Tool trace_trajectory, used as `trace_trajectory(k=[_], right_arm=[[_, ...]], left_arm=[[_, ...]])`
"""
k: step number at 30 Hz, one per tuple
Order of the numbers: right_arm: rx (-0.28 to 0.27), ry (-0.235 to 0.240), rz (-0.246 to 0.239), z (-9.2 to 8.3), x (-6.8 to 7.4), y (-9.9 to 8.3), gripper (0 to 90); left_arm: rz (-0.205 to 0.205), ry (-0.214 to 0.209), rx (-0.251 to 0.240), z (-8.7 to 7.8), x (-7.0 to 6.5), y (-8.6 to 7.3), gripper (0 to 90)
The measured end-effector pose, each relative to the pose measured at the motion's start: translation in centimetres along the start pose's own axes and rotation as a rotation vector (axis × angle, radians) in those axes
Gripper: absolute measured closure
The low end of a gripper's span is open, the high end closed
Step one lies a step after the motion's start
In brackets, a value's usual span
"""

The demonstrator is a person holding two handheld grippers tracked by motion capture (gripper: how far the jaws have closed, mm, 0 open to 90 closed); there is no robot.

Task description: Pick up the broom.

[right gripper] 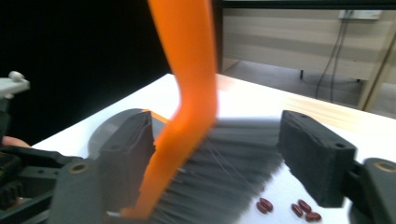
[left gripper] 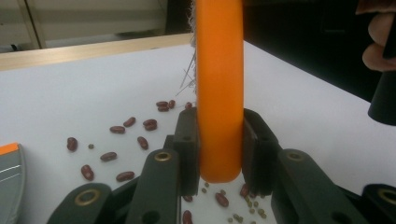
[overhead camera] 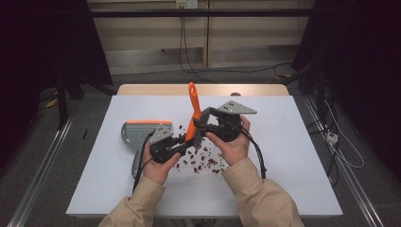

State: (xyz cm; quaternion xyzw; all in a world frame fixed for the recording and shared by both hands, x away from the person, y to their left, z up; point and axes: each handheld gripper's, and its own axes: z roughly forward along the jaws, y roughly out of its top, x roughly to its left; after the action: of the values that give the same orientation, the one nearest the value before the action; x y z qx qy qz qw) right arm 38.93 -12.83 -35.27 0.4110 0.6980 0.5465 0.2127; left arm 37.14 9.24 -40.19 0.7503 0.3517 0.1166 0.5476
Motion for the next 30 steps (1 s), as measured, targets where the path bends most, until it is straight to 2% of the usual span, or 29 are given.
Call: trace_trajectory(k=[3, 7, 11, 16, 18, 19, 21, 22, 23, 24, 27, 28, 30], right_arm=[[-0.012, -0.021, 0.018, -0.1, 0.0, -0.4, 21.7], [0.005, -0.004, 0.045, 0.1, 0.2, -0.8, 21.2], [0.014, 0.007, 0.045, 0.5, 0.7, -0.9, 20.9], [0.042, 0.030, 0.101, 1.6, 1.5, -1.4, 22.7], [0.040, -0.003, 0.121, 1.9, 1.9, -1.3, 22.5], [0.040, -0.003, 0.121, 1.9, 1.9, -1.3, 22.5], [0.031, -0.023, 0.149, 1.9, 2.0, -1.2, 28.4], [0.030, -0.022, 0.169, 2.0, 2.0, -1.1, 29.2], [0.031, -0.020, 0.178, 2.0, 2.0, -1.0, 33.7], [0.033, -0.039, 0.172, 2.0, 2.1, -1.0, 37.9], [0.040, -0.038, 0.201, 2.1, 2.2, -0.9, 45.2], [0.038, -0.033, 0.215, 1.9, 2.2, -0.9, 46.9], [0.052, 0.002, 0.237, 2.0, 2.2, -0.8, 55.2]], left_arm=[[-0.005, 0.013, -0.014, -0.2, 0.1, 0.1, 71.1], [-0.007, 0.029, -0.018, -0.2, 0.1, 0.0, 71.1], [-0.004, 0.043, -0.032, -0.2, 0.0, 0.0, 71.1], [0.023, 0.044, -0.037, -0.1, -0.6, -0.1, 71.0], [0.049, 0.053, -0.042, 0.0, -1.1, -0.2, 70.7], [0.050, 0.053, -0.042, 0.0, -1.2, -0.2, 70.7], [0.061, 0.057, -0.060, -0.1, -1.4, -0.2, 70.3], [0.082, 0.066, -0.058, -0.1, -1.5, -0.2, 70.1], [0.082, 0.070, -0.064, -0.1, -1.7, -0.2, 69.9], [0.087, 0.074, -0.066, -0.2, -1.9, -0.2, 69.3], [0.150, 0.101, -0.066, -0.2, -2.2, 0.0, 68.6], [0.120, 0.090, -0.069, -0.1, -2.3, 0.0, 68.3], [0.120, 0.093, -0.062, 0.2, -2.4, -0.1, 63.8]])
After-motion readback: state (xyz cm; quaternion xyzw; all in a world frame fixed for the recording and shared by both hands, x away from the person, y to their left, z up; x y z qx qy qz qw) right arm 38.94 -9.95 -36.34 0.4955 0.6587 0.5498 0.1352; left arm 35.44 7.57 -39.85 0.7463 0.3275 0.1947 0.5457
